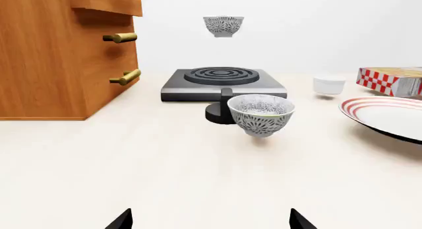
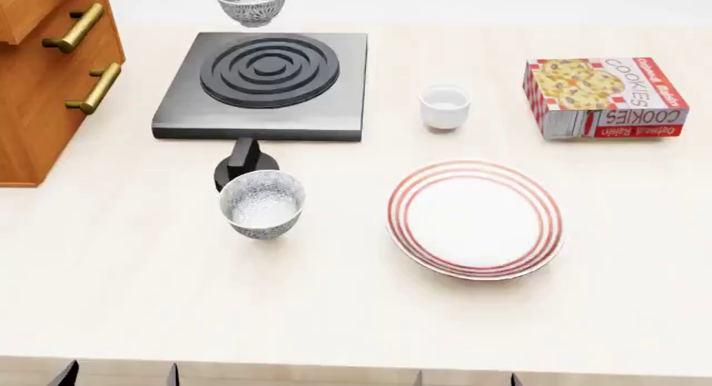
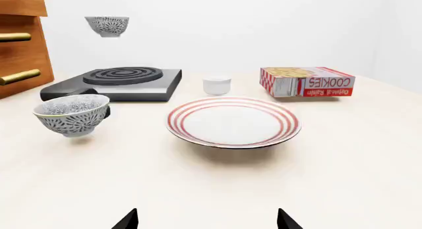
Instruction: Pick the akita bowl on the stove and place it on the plate.
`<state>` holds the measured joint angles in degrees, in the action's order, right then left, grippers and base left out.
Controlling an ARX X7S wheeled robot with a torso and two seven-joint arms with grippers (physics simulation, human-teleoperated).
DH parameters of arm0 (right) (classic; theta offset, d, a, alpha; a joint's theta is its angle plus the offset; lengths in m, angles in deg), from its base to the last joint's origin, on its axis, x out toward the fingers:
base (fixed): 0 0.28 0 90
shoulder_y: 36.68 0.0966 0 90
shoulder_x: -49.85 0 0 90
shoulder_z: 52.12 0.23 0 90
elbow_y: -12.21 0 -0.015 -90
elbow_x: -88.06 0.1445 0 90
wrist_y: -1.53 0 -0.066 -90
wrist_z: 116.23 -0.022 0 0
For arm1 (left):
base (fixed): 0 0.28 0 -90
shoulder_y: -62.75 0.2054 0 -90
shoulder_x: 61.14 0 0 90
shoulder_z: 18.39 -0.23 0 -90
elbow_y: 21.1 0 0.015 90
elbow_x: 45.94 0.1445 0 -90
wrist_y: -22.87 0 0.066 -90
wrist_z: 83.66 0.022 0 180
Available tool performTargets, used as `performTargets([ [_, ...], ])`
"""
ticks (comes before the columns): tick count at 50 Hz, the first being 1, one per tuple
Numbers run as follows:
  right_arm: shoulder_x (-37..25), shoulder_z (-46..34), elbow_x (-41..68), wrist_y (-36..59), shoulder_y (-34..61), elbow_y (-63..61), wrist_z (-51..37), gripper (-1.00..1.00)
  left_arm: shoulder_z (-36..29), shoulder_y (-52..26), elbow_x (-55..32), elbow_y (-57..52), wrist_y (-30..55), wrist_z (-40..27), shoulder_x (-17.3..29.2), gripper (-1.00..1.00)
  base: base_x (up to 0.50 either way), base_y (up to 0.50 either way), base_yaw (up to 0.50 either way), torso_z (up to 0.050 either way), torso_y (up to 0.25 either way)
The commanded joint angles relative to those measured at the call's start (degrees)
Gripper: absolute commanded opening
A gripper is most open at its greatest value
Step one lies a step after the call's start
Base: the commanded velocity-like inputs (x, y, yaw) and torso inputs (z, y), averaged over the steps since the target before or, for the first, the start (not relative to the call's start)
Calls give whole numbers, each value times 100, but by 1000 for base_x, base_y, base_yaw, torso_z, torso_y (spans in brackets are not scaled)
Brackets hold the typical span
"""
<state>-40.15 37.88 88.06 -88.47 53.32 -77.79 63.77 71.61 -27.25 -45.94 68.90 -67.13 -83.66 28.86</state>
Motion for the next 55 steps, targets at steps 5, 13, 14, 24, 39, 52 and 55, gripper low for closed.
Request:
performTargets([
  [5, -180, -206, 198, -90, -8, 60, -177, 100, -225, -19, -97, 54, -1, -230, 181, 100, 0, 0, 0, 0, 0],
  [13, -284, -336, 289, -11, -19, -31, -305, 100, -332, -28, -189, 20, 39, -342, 271, 100, 0, 0, 0, 0, 0],
  [14, -294, -347, 302, -5, -20, -37, -317, 100, -350, -32, -182, 30, 43, -364, 283, 100, 0, 0, 0, 0, 0],
  [24, -382, -444, 408, -50, -4, 22, -408, 100, -442, -24, -293, -10, 29, -486, 360, 100, 0, 0, 0, 0, 0],
  [39, -550, -718, 314, 901, 259, -596, -546, 100, -564, -37, -426, 24, 6, -590, 466, 100, 0, 0, 0, 0, 0],
  [52, -476, -1031, 259, 2651, 1897, -1437, -647, 100, -660, -42, -506, 51, -19, -689, 546, 100, 0, 0, 0, 0, 0],
  [55, -466, -1032, 237, 3143, 2420, -1522, -697, 100, -677, -36, -530, 29, -11, -713, 568, 100, 0, 0, 0, 0, 0],
])
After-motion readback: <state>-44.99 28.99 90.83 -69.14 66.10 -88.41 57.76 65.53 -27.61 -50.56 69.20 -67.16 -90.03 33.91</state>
